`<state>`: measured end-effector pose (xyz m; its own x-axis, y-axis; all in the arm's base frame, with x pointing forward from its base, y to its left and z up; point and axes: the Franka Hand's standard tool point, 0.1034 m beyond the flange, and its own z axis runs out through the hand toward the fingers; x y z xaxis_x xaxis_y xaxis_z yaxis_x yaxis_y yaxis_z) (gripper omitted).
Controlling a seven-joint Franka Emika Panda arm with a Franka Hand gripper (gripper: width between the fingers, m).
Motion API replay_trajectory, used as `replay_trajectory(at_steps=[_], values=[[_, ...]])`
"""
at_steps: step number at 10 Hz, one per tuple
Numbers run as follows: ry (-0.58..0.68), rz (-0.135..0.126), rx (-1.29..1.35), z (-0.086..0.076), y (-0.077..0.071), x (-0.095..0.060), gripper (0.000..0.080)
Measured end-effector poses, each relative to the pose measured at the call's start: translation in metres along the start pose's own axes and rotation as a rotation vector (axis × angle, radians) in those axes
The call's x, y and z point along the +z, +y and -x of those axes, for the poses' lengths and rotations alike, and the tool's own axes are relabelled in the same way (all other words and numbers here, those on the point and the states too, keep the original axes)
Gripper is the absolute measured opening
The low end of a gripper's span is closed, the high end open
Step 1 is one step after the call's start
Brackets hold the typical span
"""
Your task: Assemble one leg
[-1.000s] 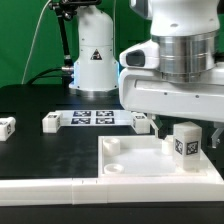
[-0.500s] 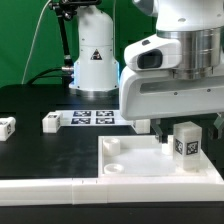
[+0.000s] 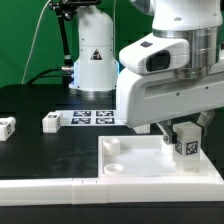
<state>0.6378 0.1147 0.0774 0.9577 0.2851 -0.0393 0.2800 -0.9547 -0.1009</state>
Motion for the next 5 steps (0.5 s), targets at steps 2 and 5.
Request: replay_trajectory(at_steps=[2,5], values=[[0.000,-0.001,0.033,0.0000,-0.0001,0.0001,0.0291],[0.000,-0.015,0.349,0.0002,-0.0005,0.0007,0.0291]])
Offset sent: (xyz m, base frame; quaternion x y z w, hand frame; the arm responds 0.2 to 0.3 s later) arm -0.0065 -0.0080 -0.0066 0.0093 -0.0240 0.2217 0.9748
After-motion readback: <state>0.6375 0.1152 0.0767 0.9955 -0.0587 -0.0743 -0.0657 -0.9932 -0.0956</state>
